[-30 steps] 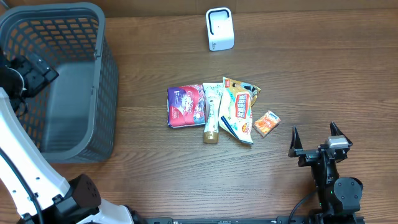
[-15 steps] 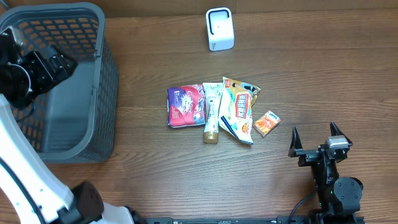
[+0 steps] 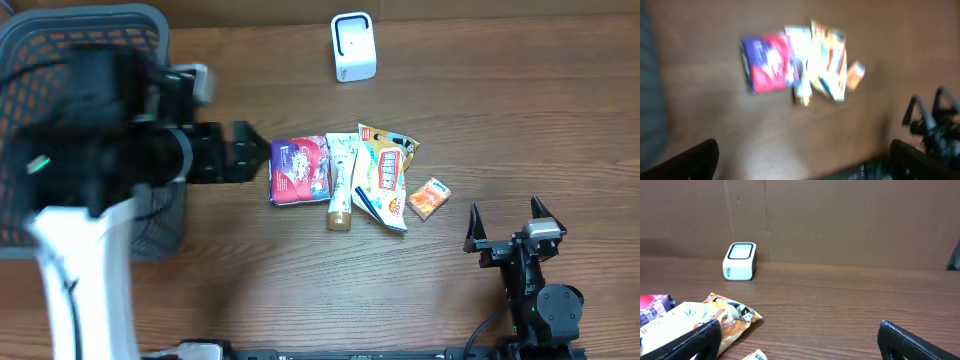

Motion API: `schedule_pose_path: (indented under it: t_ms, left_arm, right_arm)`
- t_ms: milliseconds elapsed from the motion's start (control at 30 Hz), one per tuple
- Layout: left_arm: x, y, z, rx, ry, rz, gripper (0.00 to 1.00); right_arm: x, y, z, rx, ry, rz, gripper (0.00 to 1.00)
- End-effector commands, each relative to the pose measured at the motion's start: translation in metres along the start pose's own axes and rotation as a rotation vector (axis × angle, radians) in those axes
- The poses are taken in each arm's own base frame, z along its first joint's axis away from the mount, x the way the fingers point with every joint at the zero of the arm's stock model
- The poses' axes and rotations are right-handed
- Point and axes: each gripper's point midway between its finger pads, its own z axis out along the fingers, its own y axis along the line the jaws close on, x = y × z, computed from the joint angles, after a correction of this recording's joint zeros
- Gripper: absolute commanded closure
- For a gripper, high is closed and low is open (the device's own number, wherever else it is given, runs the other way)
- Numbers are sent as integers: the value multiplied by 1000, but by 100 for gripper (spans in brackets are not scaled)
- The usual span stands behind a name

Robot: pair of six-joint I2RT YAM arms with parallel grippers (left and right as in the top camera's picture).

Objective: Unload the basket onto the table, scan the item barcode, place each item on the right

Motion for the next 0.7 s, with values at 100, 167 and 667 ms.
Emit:
schedule_pose_path:
  t_ms: [100,167,667]
  left_arm:
    - [28,34,77,-284,141,-101,0]
    - [33,50,84,-383,141,-132,0]
    - [4,124,76,-726,-37,-235,58]
  right_arm:
    - [2,-2,0,8,-4,-4,0]
    - [2,-1,0,8,-4,-4,0]
    - [2,-2,0,8,-4,-4,0]
